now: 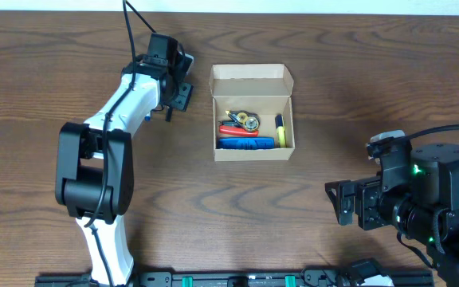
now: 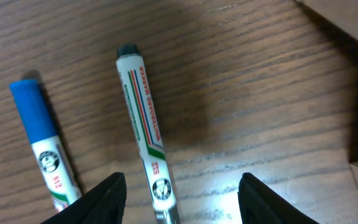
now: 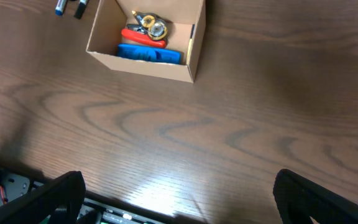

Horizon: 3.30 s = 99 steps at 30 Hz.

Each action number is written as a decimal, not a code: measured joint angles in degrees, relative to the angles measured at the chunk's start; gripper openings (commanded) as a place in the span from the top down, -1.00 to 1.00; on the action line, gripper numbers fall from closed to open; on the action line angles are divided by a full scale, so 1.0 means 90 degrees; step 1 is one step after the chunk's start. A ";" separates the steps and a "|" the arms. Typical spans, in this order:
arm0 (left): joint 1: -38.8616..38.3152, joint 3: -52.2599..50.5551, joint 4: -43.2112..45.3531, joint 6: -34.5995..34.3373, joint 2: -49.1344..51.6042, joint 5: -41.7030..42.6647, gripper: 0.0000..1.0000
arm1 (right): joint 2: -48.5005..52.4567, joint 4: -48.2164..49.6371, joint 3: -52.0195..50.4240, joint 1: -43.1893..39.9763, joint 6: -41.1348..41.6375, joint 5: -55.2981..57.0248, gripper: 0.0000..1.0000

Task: Pack container
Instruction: 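Grasp the black marker with the left gripper, then carry the black marker into the box and release it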

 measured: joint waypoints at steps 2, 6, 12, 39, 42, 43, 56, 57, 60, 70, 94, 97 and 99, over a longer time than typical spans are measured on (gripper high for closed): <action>0.0000 0.0000 0.0092 0.0000 0.0078 0.0000 -0.15 | 0.0000 0.0000 0.0000 0.0000 0.0000 -0.0002 -0.99; 0.0000 0.0000 0.0243 0.0000 0.0243 -0.0002 -0.17 | 0.0000 0.0000 0.0000 0.0000 0.0000 0.0000 -0.98; 0.0044 0.0000 0.0384 0.0000 0.0384 0.0000 -0.17 | 0.0000 0.0000 0.0000 0.0000 0.0002 0.0000 -0.99; 0.0119 0.0024 -0.0534 -0.0340 0.0274 -0.0002 0.88 | 0.0000 0.0000 0.0000 0.0000 0.0002 0.0000 -0.99; 0.0119 -0.0005 -0.0770 -0.0389 -0.0175 -0.0002 0.89 | 0.0000 0.0000 0.0000 0.0000 0.0000 0.0000 -0.99; 0.0119 -0.0024 -0.0797 -0.0393 -0.0432 0.0002 0.89 | 0.0000 -0.0002 0.0000 0.0000 0.0000 0.0000 -0.99; -0.1115 -0.0019 -0.1168 0.1426 -0.3582 0.0891 0.88 | 0.0000 0.0000 0.0000 0.0000 0.0000 0.0000 -0.99; -0.1304 -0.0019 -0.1251 0.1715 -0.3580 0.0937 0.89 | 0.0000 0.0000 0.0000 0.0000 0.0000 0.0000 -0.99; -0.1894 -0.0019 -0.1503 0.2715 -0.3432 0.1059 0.89 | 0.0000 0.0000 0.0000 0.0000 0.0000 0.0000 -0.98; -0.2764 -0.0019 -0.1586 0.4928 -0.2446 0.1149 0.88 | 0.0000 0.0000 0.0000 0.0000 0.0002 -0.0002 -0.98; -0.2722 -0.0019 -0.1190 0.5615 -0.1173 0.0517 0.27 | 0.0000 0.0000 0.0000 0.0000 0.0002 0.0000 -0.98; -0.2722 -0.0022 -0.1095 0.5370 -0.1268 0.0464 0.27 | 0.0000 0.0000 0.0000 0.0000 0.0000 0.0000 -0.98; -0.2722 -0.0022 -0.1071 0.5170 -0.1452 0.0418 0.27 | 0.0000 -0.0002 0.0000 0.0000 0.0002 0.0000 -0.99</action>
